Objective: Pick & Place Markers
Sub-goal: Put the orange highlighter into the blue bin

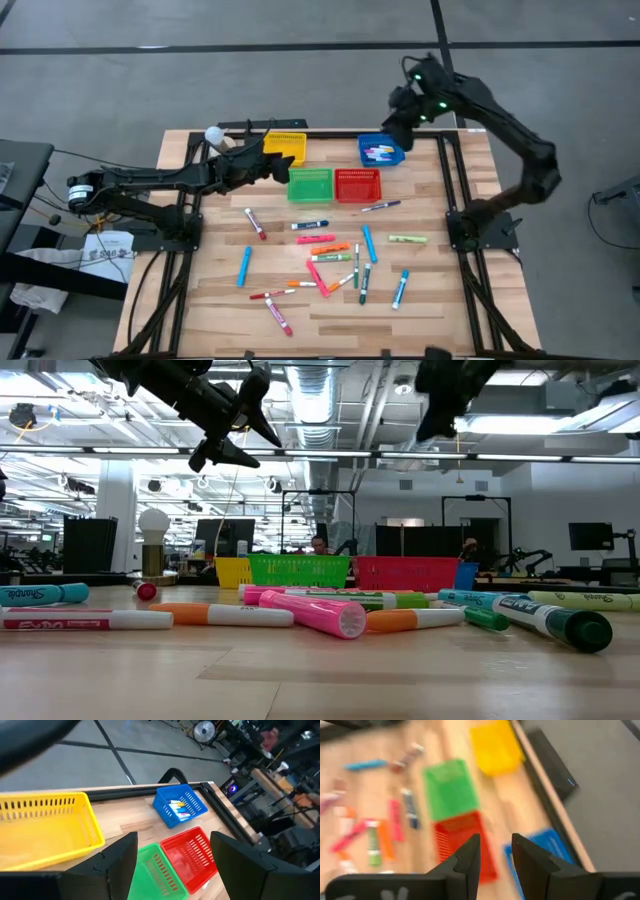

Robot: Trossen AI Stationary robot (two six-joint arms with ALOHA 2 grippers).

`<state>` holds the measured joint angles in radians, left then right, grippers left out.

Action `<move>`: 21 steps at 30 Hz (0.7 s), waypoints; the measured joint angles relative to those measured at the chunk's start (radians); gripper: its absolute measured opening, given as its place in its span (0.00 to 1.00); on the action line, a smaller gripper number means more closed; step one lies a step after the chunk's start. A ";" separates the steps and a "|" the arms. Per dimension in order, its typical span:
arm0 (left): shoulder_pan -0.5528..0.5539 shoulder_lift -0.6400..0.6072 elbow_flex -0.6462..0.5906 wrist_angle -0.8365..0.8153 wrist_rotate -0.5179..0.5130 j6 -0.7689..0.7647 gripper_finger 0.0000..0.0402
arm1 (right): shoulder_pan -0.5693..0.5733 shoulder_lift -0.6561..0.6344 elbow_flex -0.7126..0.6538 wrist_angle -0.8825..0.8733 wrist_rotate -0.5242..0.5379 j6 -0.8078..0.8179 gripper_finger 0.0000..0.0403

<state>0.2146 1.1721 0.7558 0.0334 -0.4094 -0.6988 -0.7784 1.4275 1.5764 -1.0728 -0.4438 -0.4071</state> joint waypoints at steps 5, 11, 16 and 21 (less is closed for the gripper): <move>-0.009 0.000 0.000 0.000 0.039 0.046 0.62 | 0.067 -0.124 -0.057 0.006 -0.181 -0.020 0.25; -0.035 0.000 0.000 0.000 0.049 0.048 0.62 | 0.222 -0.210 -0.146 0.011 -0.262 0.024 0.25; -0.076 0.000 0.000 0.000 0.087 0.119 0.62 | 0.360 -0.220 -0.181 0.027 -0.262 0.085 0.25; -0.151 0.000 0.000 0.000 0.213 0.193 0.62 | 0.469 -0.220 -0.222 0.102 -0.262 0.098 0.25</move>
<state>0.0640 1.1721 0.7556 0.0330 -0.1963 -0.5056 -0.3090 1.2076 1.3544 -0.9705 -0.7061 -0.3090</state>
